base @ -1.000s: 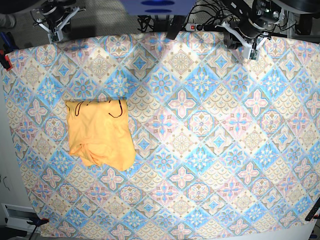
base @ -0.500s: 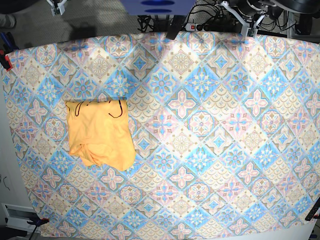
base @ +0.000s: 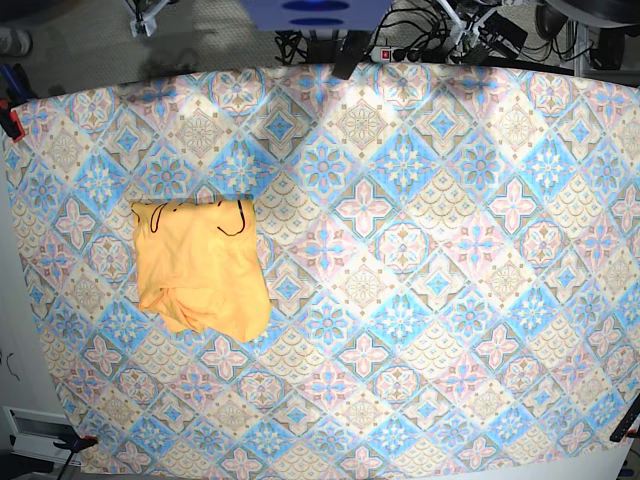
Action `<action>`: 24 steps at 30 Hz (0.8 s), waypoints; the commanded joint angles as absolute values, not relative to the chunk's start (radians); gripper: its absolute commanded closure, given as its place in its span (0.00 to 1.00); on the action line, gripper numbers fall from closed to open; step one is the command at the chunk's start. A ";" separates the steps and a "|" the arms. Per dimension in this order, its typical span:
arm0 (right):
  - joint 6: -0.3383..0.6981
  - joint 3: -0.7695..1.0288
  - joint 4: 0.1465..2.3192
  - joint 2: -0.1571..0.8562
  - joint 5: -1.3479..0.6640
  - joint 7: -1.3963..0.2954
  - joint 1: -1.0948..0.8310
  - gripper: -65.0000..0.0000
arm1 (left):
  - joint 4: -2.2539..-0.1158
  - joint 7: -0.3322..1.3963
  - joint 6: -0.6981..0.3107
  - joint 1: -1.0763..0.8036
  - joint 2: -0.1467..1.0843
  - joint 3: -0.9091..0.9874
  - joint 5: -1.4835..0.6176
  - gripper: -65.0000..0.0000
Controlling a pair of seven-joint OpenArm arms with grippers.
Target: Fold the T-shirt properly
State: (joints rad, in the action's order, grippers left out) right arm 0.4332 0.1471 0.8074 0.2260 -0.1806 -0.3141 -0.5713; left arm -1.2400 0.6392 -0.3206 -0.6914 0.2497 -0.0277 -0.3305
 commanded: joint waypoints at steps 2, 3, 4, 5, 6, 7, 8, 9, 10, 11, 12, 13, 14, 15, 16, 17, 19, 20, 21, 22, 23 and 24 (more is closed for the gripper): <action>0.429 0.099 0.720 0.240 -0.177 -0.252 -0.549 1.00 | -1.161 0.575 -0.323 -0.668 0.255 -0.054 -0.318 1.00; 0.418 0.076 0.682 0.240 -0.177 -0.223 -0.530 1.00 | -1.130 0.553 -0.323 -0.651 0.255 -0.073 -0.315 1.00; 0.397 0.051 0.642 0.240 -0.177 -0.194 -0.513 1.00 | -1.101 0.539 -0.323 -0.631 0.257 -0.093 -0.315 1.00; 0.374 0.031 0.605 0.240 -0.177 -0.165 -0.496 1.00 | -1.067 0.536 -0.323 -0.615 0.257 -0.108 -0.315 1.00; 0.348 0.007 0.564 0.237 -0.177 -0.127 -0.478 1.00 | -1.024 0.533 -0.323 -0.590 0.257 -0.124 -0.315 1.00; 0.328 -0.013 0.524 0.228 -0.177 -0.091 -0.463 1.00 | -0.981 0.532 -0.323 -0.562 0.257 -0.137 -0.315 1.00; 0.317 -0.031 0.475 0.219 -0.177 -0.050 -0.444 1.00 | -0.923 0.530 -0.323 -0.530 0.254 -0.153 -0.315 1.00; 0.315 -0.047 0.430 0.216 -0.177 -0.015 -0.424 1.00 | -0.866 0.524 -0.323 -0.499 0.252 -0.165 -0.315 1.00; 0.315 -0.058 0.387 0.211 -0.177 0.021 -0.401 1.00 | -0.812 0.495 -0.323 -0.470 0.245 -0.191 -0.315 1.00; 0.315 -0.065 0.348 0.202 -0.177 0.054 -0.384 1.00 | -0.757 0.453 -0.323 -0.446 0.237 -0.229 -0.314 1.00; 0.315 -0.074 0.308 0.189 -0.176 0.090 -0.369 1.00 | -0.693 0.403 -0.323 -0.421 0.236 -0.271 -0.314 1.00; 0.315 -0.081 0.282 0.183 -0.176 0.119 -0.360 1.00 | -0.638 0.361 -0.323 -0.403 0.232 -0.309 -0.314 1.00; 0.315 -0.088 0.260 0.176 -0.176 0.148 -0.351 1.00 | -0.588 0.323 -0.323 -0.386 0.231 -0.349 -0.314 1.00; 0.315 -0.096 0.242 0.170 -0.176 0.174 -0.346 1.00 | -0.544 0.286 -0.321 -0.366 0.231 -0.392 -0.314 1.00; 0.315 -0.107 0.231 0.165 -0.176 0.197 -0.346 1.00 | -0.507 0.251 -0.309 -0.349 0.229 -0.437 -0.315 1.00; 0.315 -0.114 0.228 0.162 -0.176 0.219 -0.346 1.00 | -0.476 0.222 -0.286 -0.334 0.220 -0.473 -0.317 1.00; 0.315 -0.120 0.226 0.160 -0.176 0.265 -0.346 1.00 | -0.424 0.171 -0.243 -0.314 0.203 -0.521 -0.317 1.00; 0.315 -0.120 0.225 0.150 -0.176 0.289 -0.346 1.00 | -0.398 0.142 -0.216 -0.298 0.197 -0.538 -0.315 1.00; 0.315 -0.120 0.225 0.142 -0.176 0.308 -0.346 1.00 | -0.380 0.122 -0.199 -0.289 0.197 -0.547 -0.315 1.00; 0.315 -0.120 0.225 0.136 -0.176 0.321 -0.346 1.00 | -0.371 0.107 -0.186 -0.283 0.196 -0.555 -0.315 1.00; 0.314 -0.120 0.225 0.131 -0.176 0.329 -0.346 1.00 | -0.364 0.101 -0.176 -0.280 0.196 -0.561 -0.315 0.99; 0.312 -0.120 0.225 0.127 -0.176 0.331 -0.344 1.00 | -0.367 0.101 -0.170 -0.278 0.194 -0.561 -0.315 0.99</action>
